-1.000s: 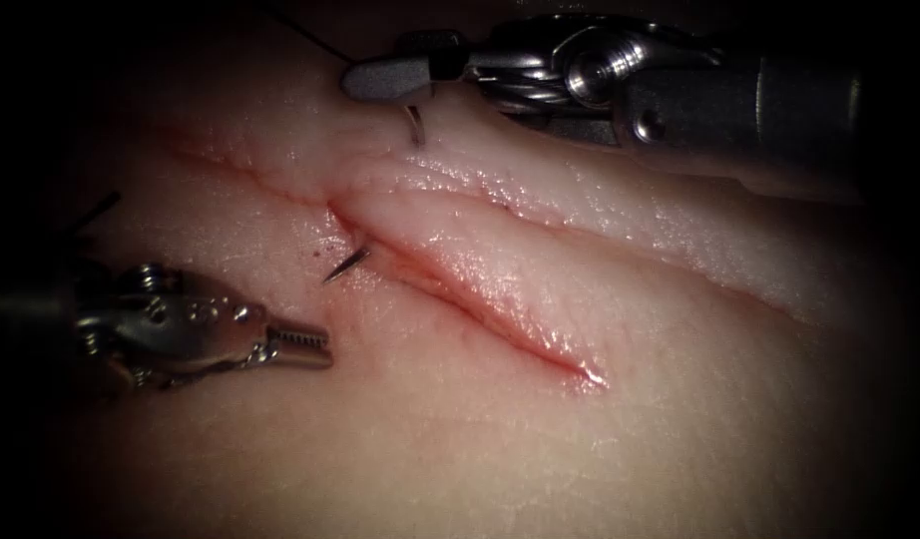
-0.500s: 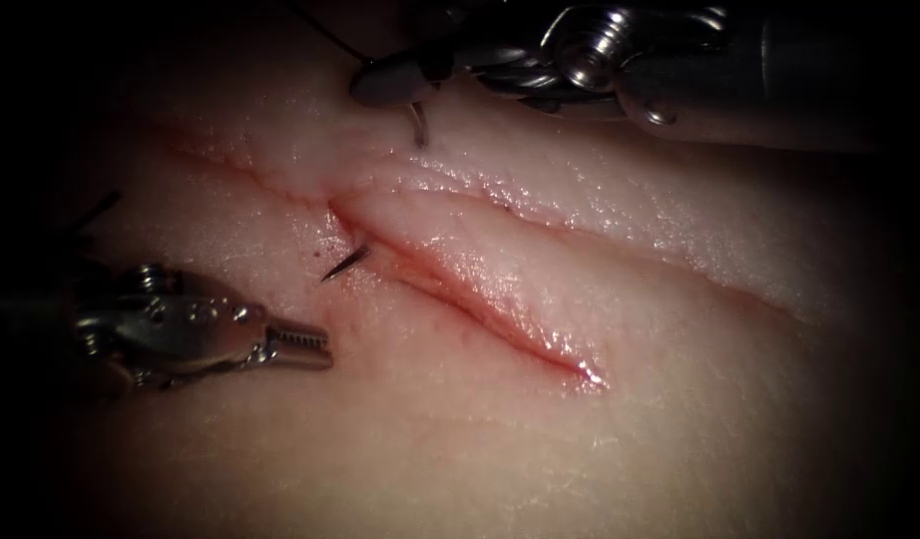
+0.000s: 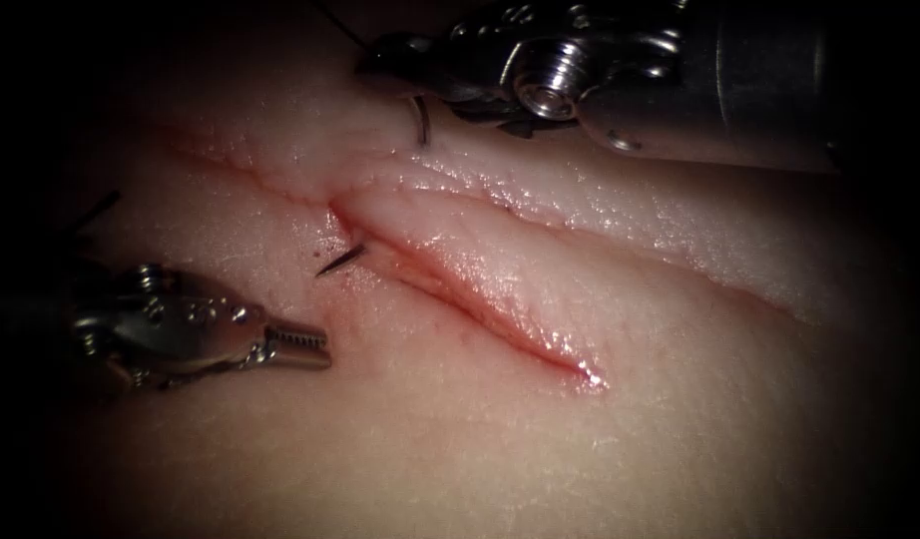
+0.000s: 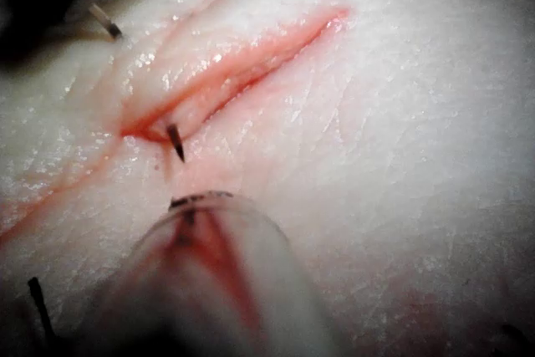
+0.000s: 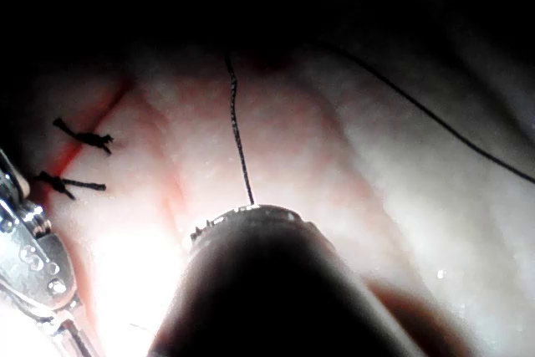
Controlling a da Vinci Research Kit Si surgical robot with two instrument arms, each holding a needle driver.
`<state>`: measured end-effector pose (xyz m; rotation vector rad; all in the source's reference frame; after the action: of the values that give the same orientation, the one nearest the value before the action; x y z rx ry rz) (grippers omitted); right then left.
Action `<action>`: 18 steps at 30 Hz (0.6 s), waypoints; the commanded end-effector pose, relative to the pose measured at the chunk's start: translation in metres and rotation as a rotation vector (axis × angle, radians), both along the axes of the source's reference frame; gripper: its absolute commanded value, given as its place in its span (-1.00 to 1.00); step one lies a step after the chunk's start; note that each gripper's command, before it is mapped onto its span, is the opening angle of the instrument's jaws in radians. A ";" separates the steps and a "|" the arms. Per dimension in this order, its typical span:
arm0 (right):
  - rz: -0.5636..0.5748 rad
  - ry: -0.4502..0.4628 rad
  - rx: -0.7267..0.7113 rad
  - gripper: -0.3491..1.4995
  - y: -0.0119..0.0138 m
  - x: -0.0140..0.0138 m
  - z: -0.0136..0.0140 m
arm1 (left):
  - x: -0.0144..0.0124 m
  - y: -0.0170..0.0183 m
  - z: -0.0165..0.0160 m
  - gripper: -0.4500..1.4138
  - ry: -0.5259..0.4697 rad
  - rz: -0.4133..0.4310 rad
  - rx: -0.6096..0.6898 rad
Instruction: Wound Closure
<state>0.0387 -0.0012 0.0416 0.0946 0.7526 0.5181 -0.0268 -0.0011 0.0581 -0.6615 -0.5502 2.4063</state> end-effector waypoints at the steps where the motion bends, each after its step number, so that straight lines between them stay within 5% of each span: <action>1: 0.000 0.002 -0.003 -1.00 0.0000 0.0010 0.0003 | -0.0005 -0.0003 0.0005 -0.44 0.000 0.000 0.002; 9: 0.040 0.044 0.042 -1.00 -0.0002 0.0004 0.0007 | -0.0003 -0.0003 0.0005 -0.44 -0.002 0.003 0.003; 18: 0.154 0.239 0.354 -1.00 -0.0023 -0.0002 0.0034 | 0.0007 0.0001 0.0002 -0.44 -0.003 0.010 -0.002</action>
<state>0.0377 -0.0037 0.0448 0.4719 0.9135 0.8282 -0.0248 -0.0005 0.0578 -0.6630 -0.5459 2.4228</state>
